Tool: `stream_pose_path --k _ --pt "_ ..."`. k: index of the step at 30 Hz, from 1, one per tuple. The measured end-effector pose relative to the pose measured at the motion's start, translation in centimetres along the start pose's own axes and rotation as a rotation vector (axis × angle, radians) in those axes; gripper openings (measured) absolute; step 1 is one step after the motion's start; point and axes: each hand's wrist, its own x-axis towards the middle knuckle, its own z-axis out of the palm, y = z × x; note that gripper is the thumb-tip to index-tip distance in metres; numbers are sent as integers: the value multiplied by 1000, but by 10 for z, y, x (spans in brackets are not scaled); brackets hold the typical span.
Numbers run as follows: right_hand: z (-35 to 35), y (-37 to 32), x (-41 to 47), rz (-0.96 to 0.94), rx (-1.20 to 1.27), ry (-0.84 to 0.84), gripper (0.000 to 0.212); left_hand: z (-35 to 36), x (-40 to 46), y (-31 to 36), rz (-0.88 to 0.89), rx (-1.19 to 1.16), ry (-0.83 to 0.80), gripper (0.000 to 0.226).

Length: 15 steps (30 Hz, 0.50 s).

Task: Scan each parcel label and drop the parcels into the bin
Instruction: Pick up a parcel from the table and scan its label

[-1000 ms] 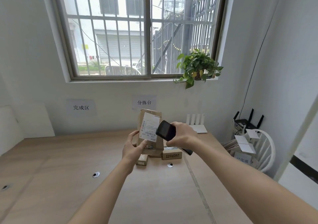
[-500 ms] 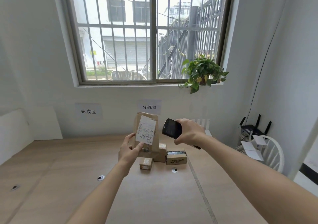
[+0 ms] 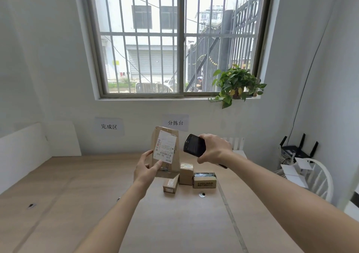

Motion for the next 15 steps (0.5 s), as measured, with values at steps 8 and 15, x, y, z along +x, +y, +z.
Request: stream_pose_path --k 8,15 --pt "3 -2 -7 -48 17 -13 62 -5 -16 -5 13 9 42 52" --pt "34 -31 -8 -116 74 -124 67 -45 -38 -18 -24 -53 48 54"
